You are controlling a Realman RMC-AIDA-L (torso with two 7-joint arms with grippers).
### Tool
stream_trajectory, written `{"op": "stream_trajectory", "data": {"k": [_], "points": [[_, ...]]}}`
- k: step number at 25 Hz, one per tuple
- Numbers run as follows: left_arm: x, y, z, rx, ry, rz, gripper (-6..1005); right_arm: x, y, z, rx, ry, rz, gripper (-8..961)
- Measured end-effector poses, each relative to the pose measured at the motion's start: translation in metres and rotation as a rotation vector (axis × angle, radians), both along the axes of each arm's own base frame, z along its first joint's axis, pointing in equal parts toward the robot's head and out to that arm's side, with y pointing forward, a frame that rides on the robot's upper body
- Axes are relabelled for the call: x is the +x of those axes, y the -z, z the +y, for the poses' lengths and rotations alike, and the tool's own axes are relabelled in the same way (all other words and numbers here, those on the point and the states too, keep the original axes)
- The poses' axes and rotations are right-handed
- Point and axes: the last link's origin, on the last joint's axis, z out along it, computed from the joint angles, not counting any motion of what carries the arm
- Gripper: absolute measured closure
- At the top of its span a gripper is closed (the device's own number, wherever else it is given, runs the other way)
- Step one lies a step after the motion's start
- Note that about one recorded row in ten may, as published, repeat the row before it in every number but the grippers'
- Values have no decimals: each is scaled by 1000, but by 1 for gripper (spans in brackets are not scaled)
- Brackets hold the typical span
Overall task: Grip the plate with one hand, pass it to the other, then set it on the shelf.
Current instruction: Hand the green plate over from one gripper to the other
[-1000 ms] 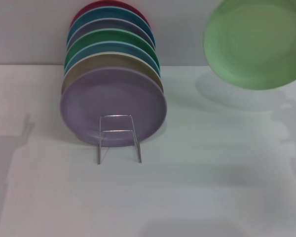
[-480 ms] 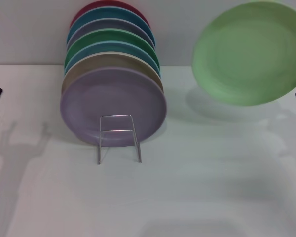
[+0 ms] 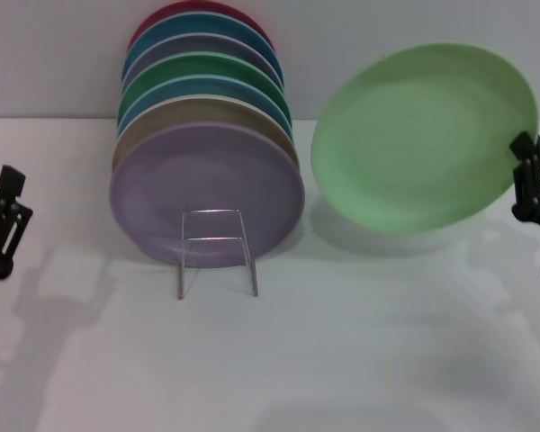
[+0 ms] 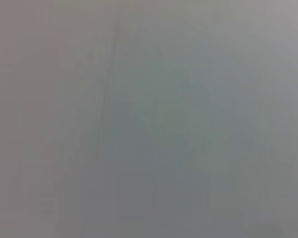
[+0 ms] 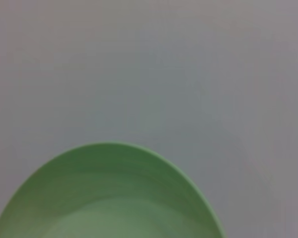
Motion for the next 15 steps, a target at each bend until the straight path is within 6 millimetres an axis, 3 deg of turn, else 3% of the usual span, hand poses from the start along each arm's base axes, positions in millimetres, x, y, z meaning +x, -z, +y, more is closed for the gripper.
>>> {"op": "stream_trajectory", "data": {"k": [5,15], "points": [[5,9,-21,-59,55,-25,154,5,5,-21,-33,-28,10,930],[16,32,-35,-189,120,-28,153,3,22,-32,-130,-66,-34,931]]}}
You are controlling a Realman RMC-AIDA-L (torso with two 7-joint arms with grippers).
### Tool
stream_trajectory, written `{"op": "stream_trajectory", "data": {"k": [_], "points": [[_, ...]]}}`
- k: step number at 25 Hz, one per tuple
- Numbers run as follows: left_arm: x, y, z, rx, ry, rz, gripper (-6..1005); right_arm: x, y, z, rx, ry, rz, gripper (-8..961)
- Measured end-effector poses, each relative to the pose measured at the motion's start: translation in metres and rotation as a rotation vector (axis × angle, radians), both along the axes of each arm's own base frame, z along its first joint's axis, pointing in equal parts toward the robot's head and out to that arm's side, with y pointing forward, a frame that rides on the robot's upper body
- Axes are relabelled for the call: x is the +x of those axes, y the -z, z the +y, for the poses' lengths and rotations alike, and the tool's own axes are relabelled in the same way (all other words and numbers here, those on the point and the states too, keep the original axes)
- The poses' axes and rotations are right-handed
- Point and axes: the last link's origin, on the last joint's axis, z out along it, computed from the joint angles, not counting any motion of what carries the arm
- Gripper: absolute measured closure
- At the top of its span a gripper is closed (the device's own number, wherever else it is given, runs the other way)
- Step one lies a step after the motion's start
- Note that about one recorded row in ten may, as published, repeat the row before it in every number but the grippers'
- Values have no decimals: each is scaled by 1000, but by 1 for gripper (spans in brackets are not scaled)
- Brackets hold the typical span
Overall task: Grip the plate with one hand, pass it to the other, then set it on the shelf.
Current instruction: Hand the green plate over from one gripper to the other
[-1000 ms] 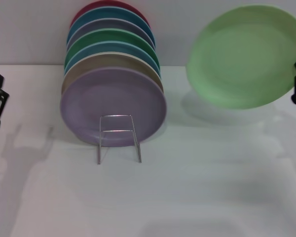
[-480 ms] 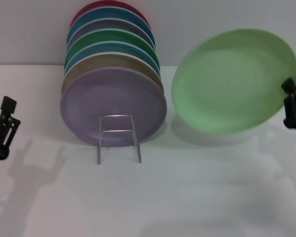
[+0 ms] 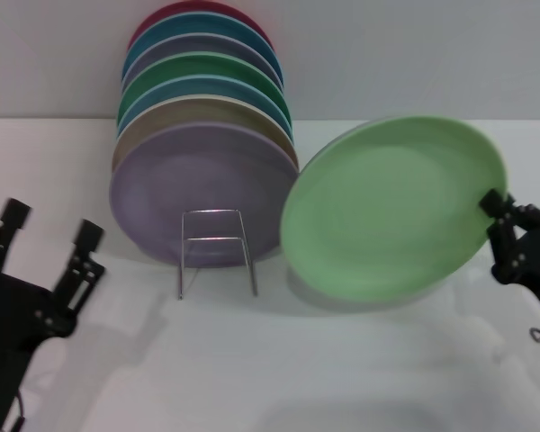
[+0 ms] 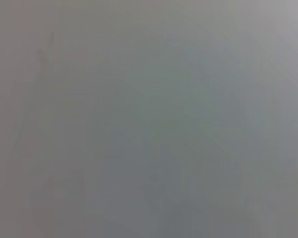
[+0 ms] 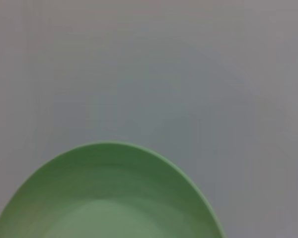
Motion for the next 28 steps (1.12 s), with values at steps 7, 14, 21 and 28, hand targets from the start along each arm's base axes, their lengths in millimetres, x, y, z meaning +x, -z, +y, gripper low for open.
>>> {"op": "stream_trajectory", "data": {"k": [7,14,21,28], "points": [[1,16,-5,-78,-1,39,154,-3,10,-6,-16,-21,-48,932],[9,31,-14,-101,15,104,154,-3,11,-18,23,-13,-52,932],[12,42,-16,-146,20,134,155,-6,15,-35,64,-6,-71,931],[16,49,-19,-177,19,145,154,-20,32,-43,118,48,-79,931]]}}
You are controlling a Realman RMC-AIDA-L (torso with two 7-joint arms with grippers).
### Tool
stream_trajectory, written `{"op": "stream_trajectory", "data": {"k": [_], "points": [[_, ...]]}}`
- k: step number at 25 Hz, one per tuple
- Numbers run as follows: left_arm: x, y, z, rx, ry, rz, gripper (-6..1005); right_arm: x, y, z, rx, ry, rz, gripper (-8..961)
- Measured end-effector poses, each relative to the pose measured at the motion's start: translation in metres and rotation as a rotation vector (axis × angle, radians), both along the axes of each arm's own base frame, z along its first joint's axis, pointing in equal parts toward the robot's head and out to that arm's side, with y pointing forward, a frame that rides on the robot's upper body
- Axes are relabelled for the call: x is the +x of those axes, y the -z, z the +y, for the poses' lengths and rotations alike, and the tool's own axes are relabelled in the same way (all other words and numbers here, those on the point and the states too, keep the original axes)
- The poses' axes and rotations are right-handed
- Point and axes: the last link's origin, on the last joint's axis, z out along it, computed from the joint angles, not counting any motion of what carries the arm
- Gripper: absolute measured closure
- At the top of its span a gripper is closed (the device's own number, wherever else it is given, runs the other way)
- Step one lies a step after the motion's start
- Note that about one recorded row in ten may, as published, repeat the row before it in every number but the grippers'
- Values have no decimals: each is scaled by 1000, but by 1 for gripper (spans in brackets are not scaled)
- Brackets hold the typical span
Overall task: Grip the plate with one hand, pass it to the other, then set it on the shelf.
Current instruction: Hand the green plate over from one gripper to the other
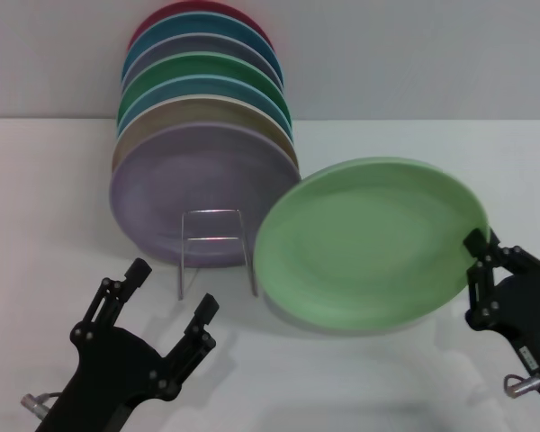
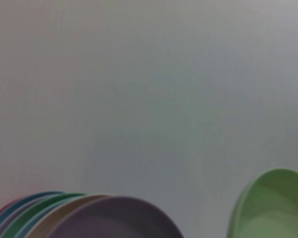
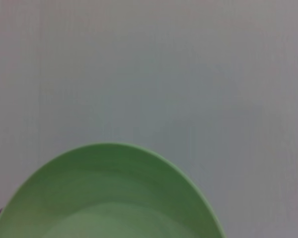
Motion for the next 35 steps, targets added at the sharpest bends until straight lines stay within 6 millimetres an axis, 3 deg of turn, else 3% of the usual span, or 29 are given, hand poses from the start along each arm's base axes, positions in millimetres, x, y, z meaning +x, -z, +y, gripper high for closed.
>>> {"op": "stream_trajectory", "data": {"k": [7,22,35], "points": [[-2,5,5,-27,-25,20,154,-19,16,-10,27,0,-36,932],[3,16,15,-29,-56,84,153,-37,23,-37,152,31,-143,931],[9,21,24,-48,-57,86,154,-44,27,-40,187,27,-231,932]]}}
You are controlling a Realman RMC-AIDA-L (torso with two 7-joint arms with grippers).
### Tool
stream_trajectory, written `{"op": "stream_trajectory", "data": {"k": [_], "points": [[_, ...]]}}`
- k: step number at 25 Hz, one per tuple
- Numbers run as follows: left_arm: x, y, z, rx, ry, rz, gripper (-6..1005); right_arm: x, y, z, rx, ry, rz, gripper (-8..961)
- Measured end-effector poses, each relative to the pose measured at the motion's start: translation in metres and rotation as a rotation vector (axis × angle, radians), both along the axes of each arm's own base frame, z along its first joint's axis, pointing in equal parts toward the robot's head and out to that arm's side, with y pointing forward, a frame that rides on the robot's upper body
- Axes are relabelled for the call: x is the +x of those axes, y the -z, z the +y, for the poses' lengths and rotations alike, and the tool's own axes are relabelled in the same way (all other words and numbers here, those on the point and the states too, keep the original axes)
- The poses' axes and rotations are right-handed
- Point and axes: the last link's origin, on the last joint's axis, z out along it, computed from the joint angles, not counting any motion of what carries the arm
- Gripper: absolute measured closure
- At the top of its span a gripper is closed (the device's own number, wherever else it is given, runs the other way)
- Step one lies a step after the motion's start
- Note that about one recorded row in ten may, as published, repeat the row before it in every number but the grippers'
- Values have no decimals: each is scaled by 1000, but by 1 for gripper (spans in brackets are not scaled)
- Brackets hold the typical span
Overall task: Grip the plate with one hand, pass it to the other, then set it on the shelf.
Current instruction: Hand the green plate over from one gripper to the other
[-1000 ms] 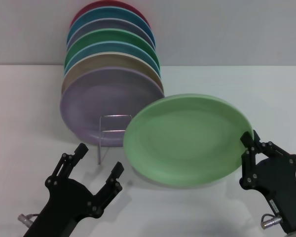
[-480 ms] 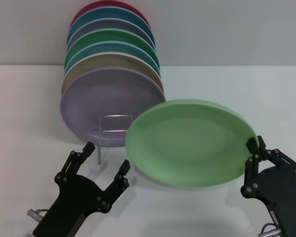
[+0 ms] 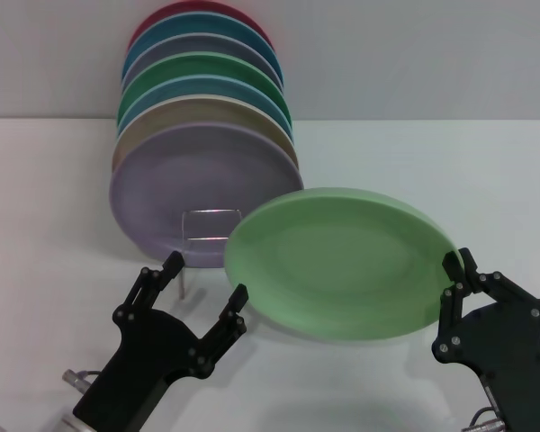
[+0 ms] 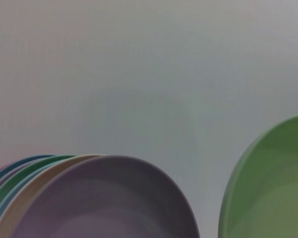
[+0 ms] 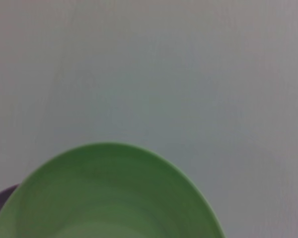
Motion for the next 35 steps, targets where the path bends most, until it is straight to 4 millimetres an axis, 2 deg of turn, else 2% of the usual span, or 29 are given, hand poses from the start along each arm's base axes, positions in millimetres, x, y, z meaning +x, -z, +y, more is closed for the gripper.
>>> {"op": "stream_trajectory", "data": {"k": [19,35], "points": [[2,0,12,11,-47,-8,153,-6,5,4,-10,-37,-51,931],[5,3,15,-7,-31,-3,323,-7,7,6,-24,-37,-56,932]]}}
